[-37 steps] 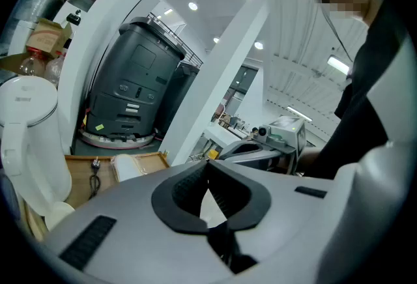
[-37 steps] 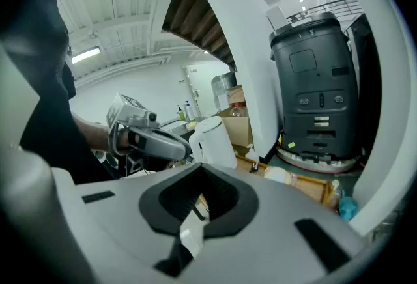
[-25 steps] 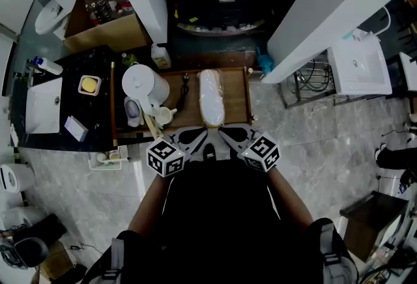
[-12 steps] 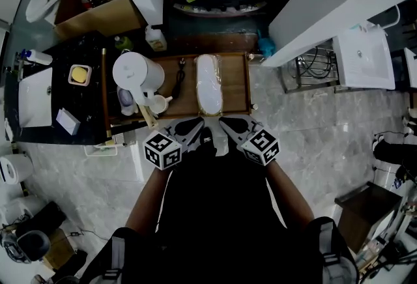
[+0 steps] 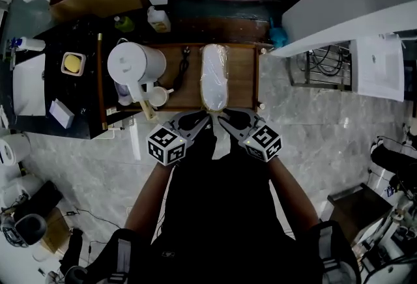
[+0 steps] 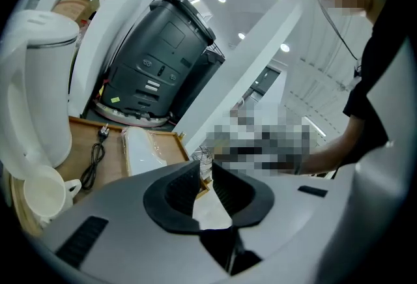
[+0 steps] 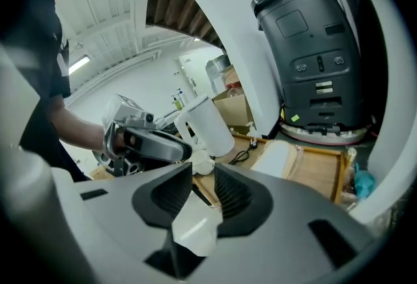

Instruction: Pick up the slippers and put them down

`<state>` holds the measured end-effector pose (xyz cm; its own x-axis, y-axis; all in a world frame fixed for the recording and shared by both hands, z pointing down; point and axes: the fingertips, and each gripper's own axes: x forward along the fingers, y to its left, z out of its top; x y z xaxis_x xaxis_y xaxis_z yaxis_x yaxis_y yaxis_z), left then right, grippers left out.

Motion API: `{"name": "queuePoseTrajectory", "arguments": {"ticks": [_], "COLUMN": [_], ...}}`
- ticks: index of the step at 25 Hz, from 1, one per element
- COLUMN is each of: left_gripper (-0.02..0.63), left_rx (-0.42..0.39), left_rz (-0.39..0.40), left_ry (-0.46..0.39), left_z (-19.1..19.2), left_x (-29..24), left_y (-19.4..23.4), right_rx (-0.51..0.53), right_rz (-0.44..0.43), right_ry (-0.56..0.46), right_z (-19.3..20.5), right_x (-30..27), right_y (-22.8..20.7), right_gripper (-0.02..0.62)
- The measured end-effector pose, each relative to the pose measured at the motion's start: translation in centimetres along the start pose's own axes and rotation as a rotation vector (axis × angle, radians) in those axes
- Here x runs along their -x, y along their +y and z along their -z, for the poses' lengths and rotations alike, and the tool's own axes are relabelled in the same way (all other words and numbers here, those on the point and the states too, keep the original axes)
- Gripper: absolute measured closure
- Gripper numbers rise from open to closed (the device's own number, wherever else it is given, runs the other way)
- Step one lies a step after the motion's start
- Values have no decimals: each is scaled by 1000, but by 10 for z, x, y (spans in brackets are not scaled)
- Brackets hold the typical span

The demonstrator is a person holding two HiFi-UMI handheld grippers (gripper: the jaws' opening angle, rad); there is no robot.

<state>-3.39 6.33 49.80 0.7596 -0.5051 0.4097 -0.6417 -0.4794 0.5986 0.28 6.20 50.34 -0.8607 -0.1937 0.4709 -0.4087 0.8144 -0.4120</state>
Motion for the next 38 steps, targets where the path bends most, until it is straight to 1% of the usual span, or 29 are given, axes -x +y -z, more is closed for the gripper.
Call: {"name": "queuePoseTrajectory", "arguments": {"ticks": [3, 7, 11, 17, 22, 26, 29, 32, 36, 38], "left_gripper": [541, 517, 505, 505, 500, 474, 440, 417, 394, 377], "left_rx": [19, 37, 54, 62, 67, 80, 107, 170, 206, 227], "left_rz": [-7, -13, -23, -35, -49, -51, -54, -44, -60, -74], "left_ry": [5, 33, 63, 80, 101, 127, 140, 155, 177, 185], "left_z": [3, 12, 20, 23, 30, 38, 46, 57, 64, 69], "left_x": [-7, -14, -18, -24, -36, -45, -52, -61, -68, -70], "left_y": [6, 16, 28, 47, 63, 73, 81, 90, 105, 113], "right_rx": [-10, -47, -60, -95, -110, -126, -139, -163, -179, -194], "right_rz": [-6, -8, 3, 43, 47, 54, 51, 49, 49, 52], "right_ry": [17, 30, 42, 20, 48, 76, 89, 106, 118, 125], "right_z": [6, 16, 23, 27, 40, 52, 61, 69, 74, 80], "right_x": [-5, -11, -15, -18, -24, -31, -37, -43, -50, -54], "right_y": [-7, -18, -31, -54, -69, -77, -83, -93, -105, -110], "right_gripper": [489, 479, 465, 465, 455, 445, 444, 438, 400, 361]}}
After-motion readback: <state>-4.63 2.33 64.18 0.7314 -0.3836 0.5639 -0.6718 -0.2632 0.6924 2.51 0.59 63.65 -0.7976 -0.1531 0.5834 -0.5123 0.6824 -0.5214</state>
